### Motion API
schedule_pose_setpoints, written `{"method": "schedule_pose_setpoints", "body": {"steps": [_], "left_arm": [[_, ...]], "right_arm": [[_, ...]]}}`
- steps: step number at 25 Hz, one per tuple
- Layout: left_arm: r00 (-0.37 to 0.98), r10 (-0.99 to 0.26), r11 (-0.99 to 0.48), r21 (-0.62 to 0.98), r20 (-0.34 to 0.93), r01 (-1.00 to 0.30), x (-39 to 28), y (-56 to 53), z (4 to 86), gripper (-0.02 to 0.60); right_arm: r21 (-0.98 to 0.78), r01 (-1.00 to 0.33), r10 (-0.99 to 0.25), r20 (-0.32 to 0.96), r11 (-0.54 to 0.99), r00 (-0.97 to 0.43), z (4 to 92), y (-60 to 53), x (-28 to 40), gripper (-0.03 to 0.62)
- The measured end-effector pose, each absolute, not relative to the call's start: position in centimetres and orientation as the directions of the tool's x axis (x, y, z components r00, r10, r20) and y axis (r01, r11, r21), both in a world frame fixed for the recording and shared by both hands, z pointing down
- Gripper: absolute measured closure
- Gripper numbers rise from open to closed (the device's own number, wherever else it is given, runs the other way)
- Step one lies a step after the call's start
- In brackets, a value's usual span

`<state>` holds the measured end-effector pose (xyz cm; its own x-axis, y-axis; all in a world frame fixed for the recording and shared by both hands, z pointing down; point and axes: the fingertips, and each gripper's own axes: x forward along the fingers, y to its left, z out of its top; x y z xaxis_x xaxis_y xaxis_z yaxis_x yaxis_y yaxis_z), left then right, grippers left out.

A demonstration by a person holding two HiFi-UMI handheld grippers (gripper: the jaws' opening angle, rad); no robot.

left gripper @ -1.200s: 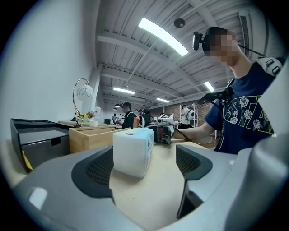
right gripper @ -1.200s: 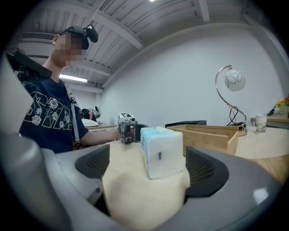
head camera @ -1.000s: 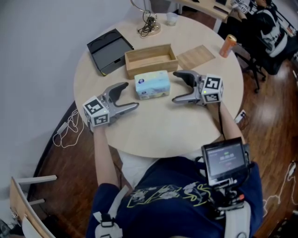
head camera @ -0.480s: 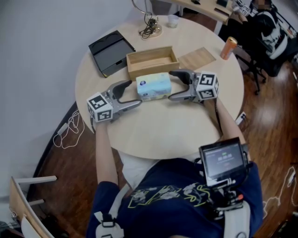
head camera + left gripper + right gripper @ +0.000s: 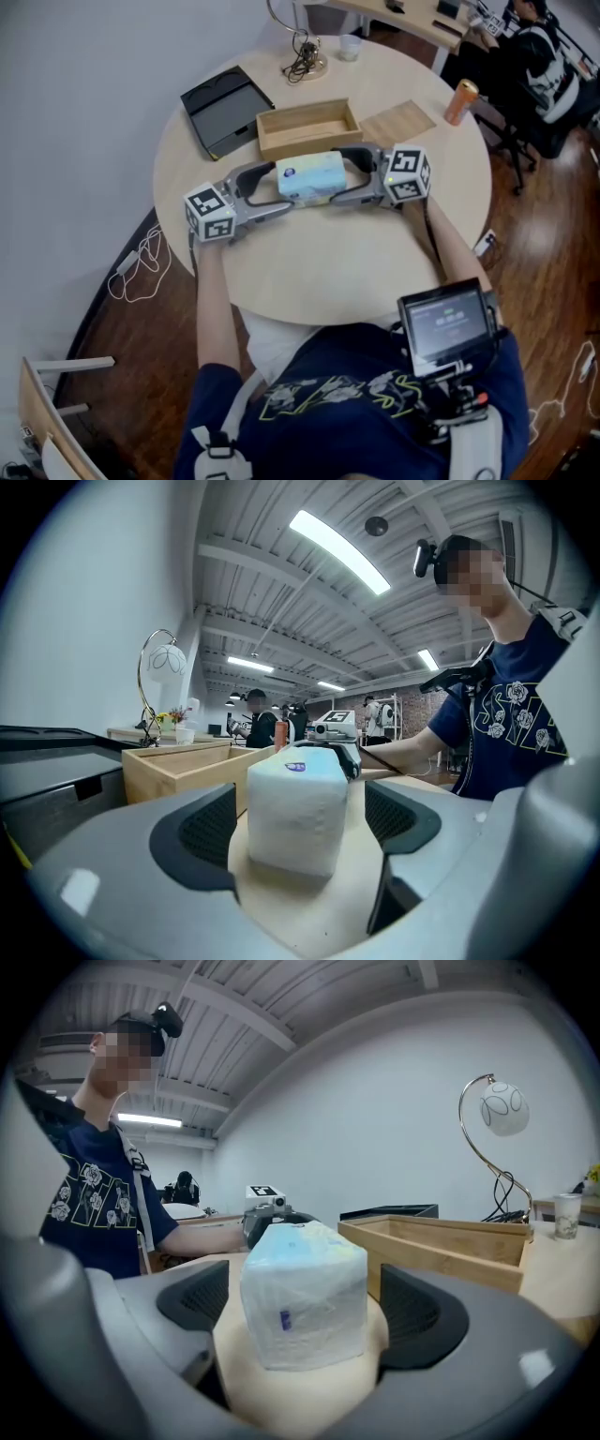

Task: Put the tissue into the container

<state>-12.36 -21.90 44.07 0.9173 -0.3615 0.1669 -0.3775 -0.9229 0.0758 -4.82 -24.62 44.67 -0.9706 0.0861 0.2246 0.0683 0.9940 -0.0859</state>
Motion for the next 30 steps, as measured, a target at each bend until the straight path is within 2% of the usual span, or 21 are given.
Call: {"method": "schedule_pose_setpoints", "body": {"steps": [21, 30], "left_arm": [[0.926, -0.344, -0.931, 0.071, 0.156, -0.358, -10.1, -22.9, 43.8, 0.172], [0.932, -0.327, -0.937, 0.075, 0.156, -0.341, -9.5, -23.4, 43.8, 0.170]], "right_arm": [[-0.085, 0.110, 0.127, 0.229, 0.990, -0.965, 44.7, -23.7, -7.6, 0.106], [-0.088, 0.105, 0.122, 0.228, 0.991, -0.966, 44.7, -24.0, -7.9, 0.140]]}}
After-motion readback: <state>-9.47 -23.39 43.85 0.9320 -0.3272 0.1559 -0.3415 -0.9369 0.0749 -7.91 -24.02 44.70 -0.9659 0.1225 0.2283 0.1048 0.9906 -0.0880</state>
